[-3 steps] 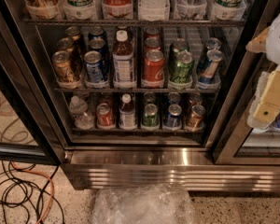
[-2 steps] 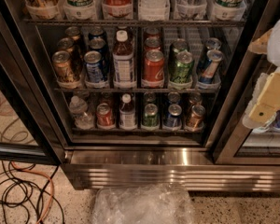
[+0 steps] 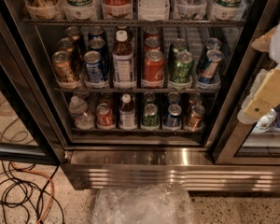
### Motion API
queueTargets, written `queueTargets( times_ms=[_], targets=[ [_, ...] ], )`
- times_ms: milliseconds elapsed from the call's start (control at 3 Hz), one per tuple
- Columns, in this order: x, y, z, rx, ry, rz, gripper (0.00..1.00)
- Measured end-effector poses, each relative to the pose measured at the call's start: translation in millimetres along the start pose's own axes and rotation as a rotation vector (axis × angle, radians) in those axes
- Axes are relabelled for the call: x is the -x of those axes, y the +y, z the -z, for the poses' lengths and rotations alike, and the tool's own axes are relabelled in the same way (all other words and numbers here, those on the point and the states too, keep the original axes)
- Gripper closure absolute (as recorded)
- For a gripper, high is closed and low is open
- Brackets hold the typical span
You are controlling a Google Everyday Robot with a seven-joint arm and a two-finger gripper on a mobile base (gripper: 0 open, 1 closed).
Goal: Pick redbull can from middle shelf of fridge
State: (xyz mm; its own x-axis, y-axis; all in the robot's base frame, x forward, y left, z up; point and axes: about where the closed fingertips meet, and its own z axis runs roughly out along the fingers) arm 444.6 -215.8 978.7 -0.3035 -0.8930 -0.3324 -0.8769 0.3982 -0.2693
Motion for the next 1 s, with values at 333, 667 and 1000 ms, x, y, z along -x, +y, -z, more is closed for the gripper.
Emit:
queueTargets(
  times_ms=[333, 667, 1000],
  targets=[
    [9.3, 27.9, -2.8, -0.005, -0.113, -0.193, 0.00],
    [-10.3, 41.3, -18.2, 0.012, -0.163, -0.381, 0.00],
    [-3.7, 39.0, -17.9, -0.011, -0.215, -0.421, 0.00]
  ],
)
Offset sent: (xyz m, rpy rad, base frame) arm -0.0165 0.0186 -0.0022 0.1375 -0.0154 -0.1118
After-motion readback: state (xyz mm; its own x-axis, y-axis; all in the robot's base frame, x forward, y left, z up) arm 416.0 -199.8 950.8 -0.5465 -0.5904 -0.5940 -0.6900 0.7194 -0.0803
